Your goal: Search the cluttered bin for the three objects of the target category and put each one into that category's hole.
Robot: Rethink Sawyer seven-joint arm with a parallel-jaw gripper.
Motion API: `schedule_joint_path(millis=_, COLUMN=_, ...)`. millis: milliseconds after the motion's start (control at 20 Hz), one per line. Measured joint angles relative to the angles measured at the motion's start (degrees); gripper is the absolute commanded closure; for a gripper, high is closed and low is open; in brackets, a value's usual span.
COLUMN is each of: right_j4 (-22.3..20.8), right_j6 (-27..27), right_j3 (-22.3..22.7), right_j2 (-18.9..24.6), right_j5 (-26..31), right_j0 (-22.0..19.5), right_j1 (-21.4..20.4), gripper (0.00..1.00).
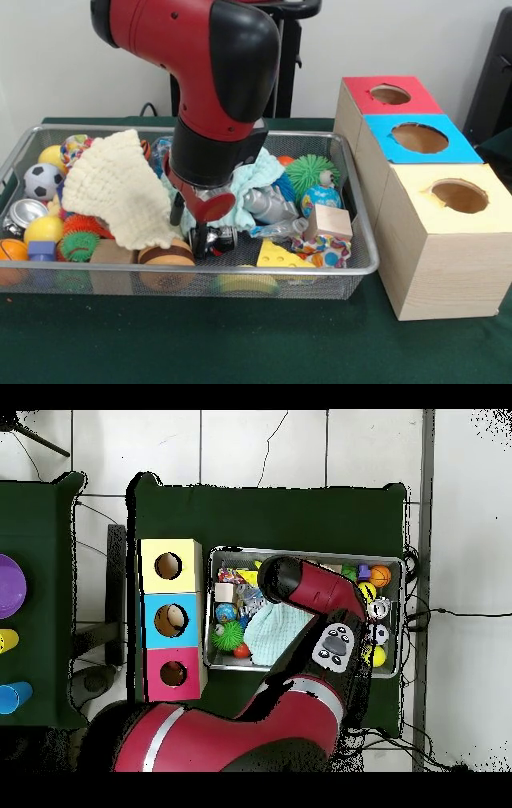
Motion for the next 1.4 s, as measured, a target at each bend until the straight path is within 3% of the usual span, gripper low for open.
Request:
schedule_joint_path(millis=700, right_j4=1.7, right_j6=0.0, right_j3=-0.6, right_j2=-1.4, right_j5=0.1, right_j0=0.4, right_j1=1.2, gripper=0.00)
schedule_joint_path(millis=1400, right_j4=4.0, right_j6=0.0, right_j3=-5.9, right_j2=-3.1, right_j5=3.1, right_j0=0.6, right_j1=4.7, gripper=0.00)
